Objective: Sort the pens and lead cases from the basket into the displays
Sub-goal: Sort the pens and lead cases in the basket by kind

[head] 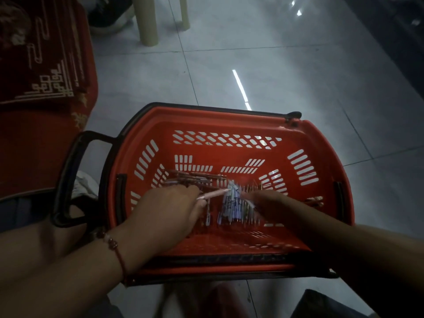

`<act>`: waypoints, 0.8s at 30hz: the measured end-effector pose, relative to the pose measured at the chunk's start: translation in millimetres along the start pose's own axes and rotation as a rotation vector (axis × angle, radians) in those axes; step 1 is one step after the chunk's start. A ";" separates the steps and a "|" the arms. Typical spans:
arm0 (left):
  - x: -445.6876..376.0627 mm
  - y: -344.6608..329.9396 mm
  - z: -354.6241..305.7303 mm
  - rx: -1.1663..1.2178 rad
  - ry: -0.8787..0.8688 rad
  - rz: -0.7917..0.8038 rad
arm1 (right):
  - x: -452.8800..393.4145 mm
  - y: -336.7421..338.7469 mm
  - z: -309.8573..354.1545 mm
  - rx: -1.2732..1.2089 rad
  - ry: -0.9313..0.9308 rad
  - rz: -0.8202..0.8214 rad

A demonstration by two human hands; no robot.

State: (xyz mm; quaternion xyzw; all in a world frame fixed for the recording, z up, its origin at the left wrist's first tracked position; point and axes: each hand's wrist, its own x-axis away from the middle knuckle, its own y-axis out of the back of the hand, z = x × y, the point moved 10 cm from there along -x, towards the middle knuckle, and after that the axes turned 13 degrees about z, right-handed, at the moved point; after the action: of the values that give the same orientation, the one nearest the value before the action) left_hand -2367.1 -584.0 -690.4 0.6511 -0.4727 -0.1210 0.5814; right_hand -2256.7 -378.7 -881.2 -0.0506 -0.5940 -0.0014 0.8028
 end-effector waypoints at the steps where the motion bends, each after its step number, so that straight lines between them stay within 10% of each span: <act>1: -0.8 -1.8 2.9 0.019 0.010 0.010 | -9.2 4.8 2.3 0.074 -0.024 -0.080; 18: -7.0 -37.4 30.3 0.073 0.043 0.224 | -92.3 0.7 12.8 0.604 -0.066 -0.314; 24: -7.9 -29.8 24.5 0.065 0.012 0.194 | -26.7 -67.4 63.3 0.351 0.170 0.133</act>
State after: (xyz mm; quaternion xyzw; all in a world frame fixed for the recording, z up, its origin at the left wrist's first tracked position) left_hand -2374.4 -597.4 -726.6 0.6215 -0.5338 -0.0449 0.5716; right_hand -2329.1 -442.0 -883.0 0.0514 -0.5107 0.1508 0.8449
